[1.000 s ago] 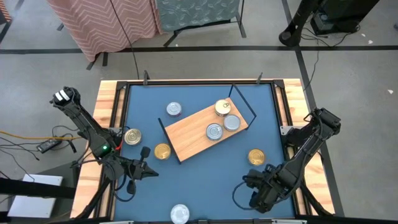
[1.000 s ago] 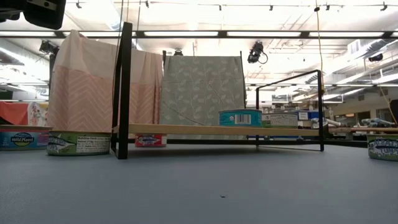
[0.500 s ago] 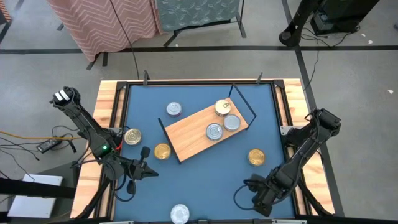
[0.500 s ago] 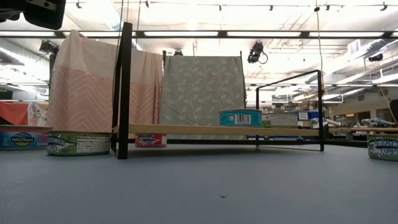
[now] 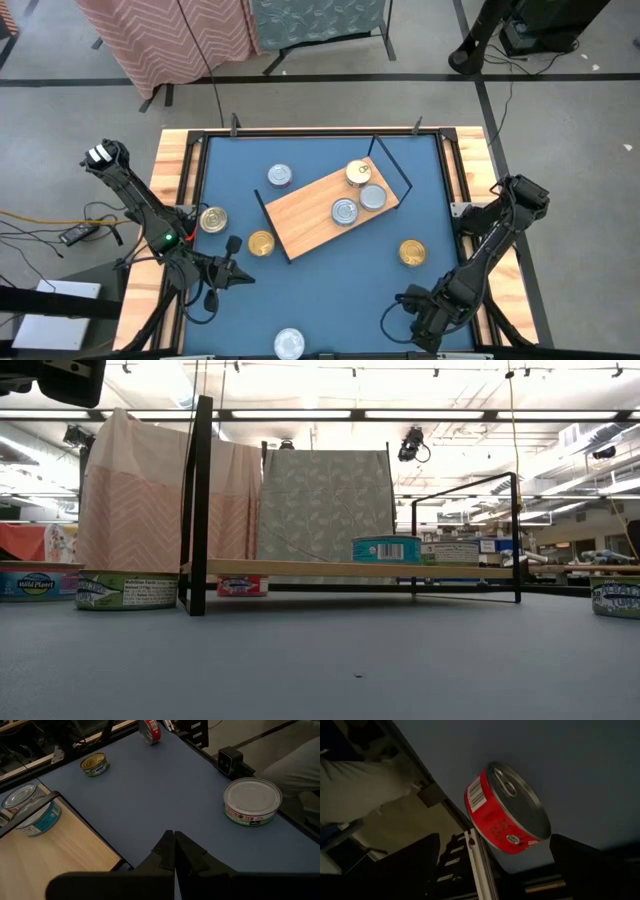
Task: Stack canned seafood by type on shelf
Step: Put the red tuna can on the shelf
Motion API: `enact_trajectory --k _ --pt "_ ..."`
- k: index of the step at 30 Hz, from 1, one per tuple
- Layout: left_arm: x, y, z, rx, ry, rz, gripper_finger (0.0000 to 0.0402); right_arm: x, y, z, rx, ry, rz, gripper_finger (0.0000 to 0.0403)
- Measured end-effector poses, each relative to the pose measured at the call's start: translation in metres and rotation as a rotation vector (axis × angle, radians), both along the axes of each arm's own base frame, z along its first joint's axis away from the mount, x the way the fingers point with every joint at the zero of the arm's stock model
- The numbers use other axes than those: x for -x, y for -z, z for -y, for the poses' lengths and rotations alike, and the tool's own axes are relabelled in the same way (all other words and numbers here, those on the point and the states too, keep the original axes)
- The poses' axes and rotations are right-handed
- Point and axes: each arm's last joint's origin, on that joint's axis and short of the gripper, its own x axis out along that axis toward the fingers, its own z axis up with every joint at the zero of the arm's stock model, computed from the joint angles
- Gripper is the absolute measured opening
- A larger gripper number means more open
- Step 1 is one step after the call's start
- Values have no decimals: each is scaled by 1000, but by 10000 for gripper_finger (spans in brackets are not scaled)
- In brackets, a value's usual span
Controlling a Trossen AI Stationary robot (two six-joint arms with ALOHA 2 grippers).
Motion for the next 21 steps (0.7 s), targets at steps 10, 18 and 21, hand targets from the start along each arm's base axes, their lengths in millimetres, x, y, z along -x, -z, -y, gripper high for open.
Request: enact_trajectory --k 10,18,21 --pt "0 0 0 -4 0 -3 4 0 1 1 51 -60 73 387" --pt "1 3 -1 -23 -2 -24 4 3 1 4 74 -91 47 387" --pt "1 3 -1 -24 -3 -26 4 3 1 4 64 -106 41 387"
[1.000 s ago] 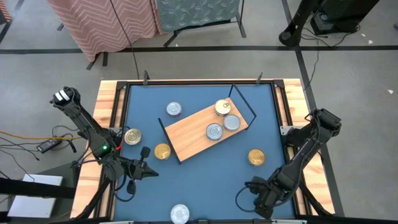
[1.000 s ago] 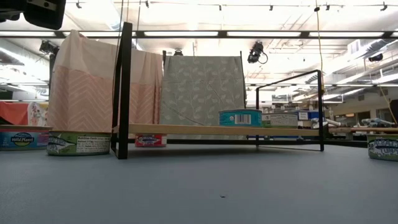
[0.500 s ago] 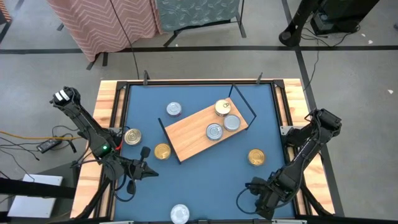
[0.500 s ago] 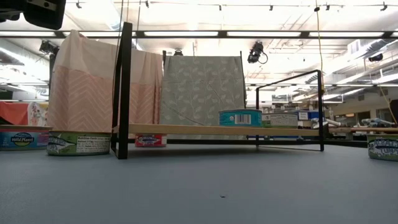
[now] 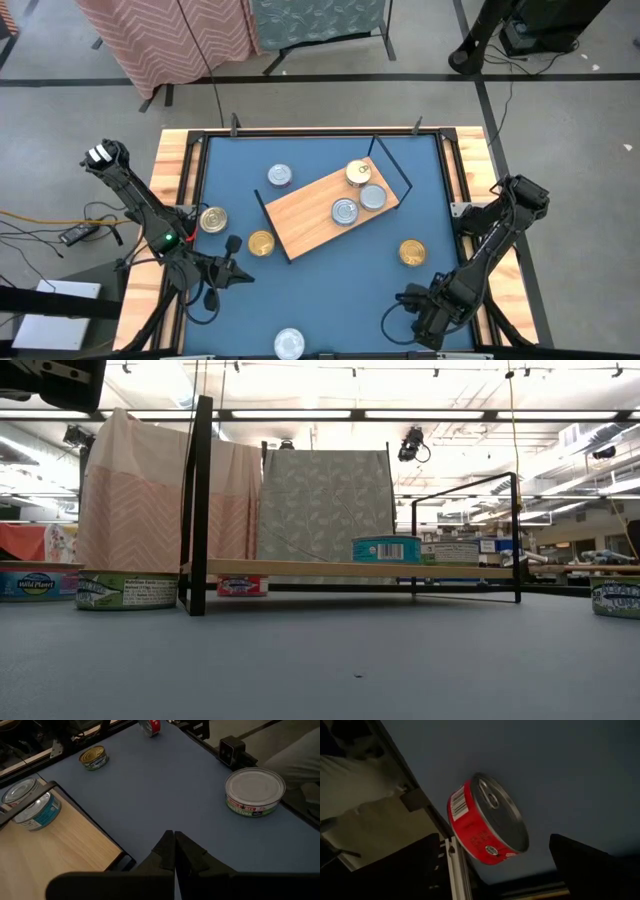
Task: Stack canned seafood by type on shelf
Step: Put the red tuna can on the shelf
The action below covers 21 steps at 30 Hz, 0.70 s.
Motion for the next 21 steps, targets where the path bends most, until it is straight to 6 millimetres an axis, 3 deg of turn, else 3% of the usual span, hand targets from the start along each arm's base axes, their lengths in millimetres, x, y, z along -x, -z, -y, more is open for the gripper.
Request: enact_trajectory --k 4,16,21 --pt "0 0 0 -1 -1 -1 4 0 7 -4 -8 -45 -37 387" --pt "0 0 0 -4 -1 -4 4 -10 56 -24 21 -191 -113 386" --pt "0 0 0 -4 -1 -3 4 -9 59 -26 -5 -200 -148 364"
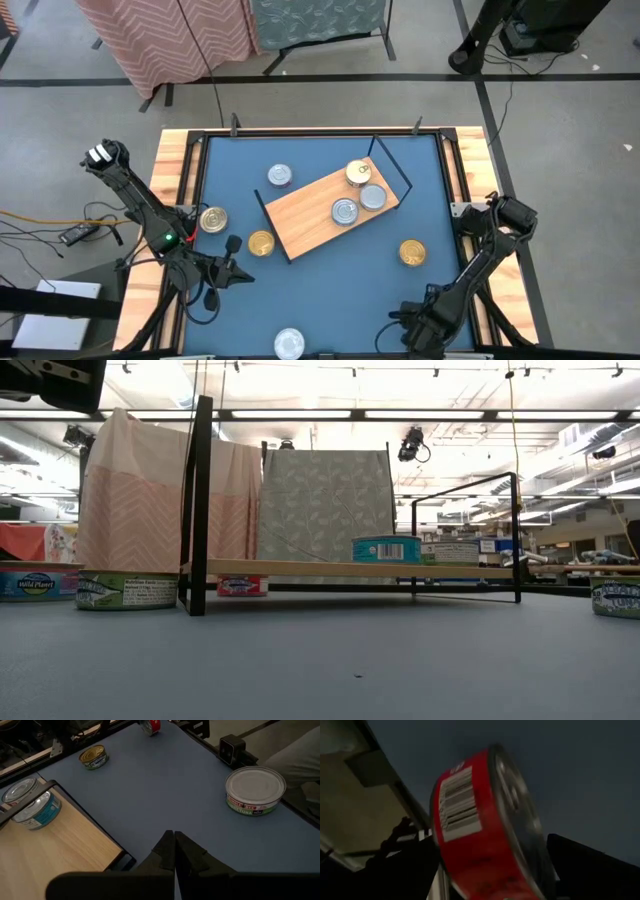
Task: Stack canned seafood by type on shelf
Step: Put the red tuna can on the shelf
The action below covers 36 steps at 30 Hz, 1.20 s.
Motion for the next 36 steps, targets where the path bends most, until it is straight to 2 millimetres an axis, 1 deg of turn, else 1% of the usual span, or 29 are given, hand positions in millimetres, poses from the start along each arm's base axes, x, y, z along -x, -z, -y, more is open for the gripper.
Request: enact_trajectory --k 5,15,19,25,30,34,36 --pt "0 0 0 2 0 2 4 0 -1 0 -27 2 -32 314" --pt "0 0 0 1 1 3 4 -2 -1 1 -34 9 -35 185" --pt "0 0 0 0 1 3 4 -2 -1 1 -43 9 -42 143" --pt "0 0 0 0 1 3 4 -2 -1 1 -56 11 -54 142" --pt "0 0 0 0 1 3 4 -7 -1 4 -59 28 -56 160" --pt "0 0 0 0 1 3 4 -14 -1 10 -69 28 -48 142" --pt "0 0 0 0 1 3 4 -18 -1 13 -76 25 -40 141"
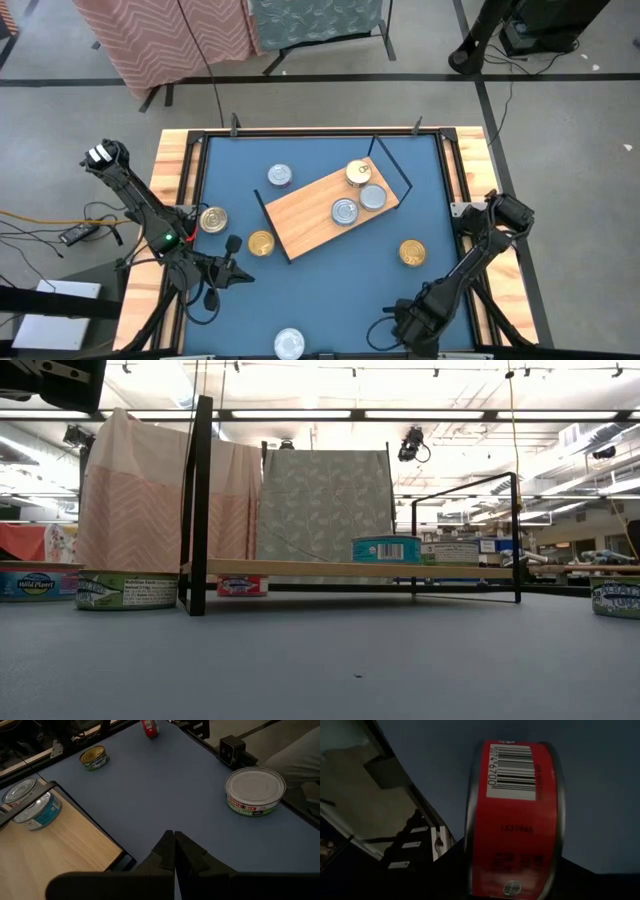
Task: Stack canned seafood by type on shelf
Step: Put the red tuna can on the shelf
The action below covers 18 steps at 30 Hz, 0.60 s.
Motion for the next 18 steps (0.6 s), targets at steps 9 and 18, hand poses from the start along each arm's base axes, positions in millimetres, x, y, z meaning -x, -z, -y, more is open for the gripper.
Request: enact_trajectory --k 9,18 --pt "0 0 0 0 0 0 4 -26 0 25 17 18 77 146" --pt "0 0 0 0 0 0 4 -55 -12 50 97 -44 222 142"
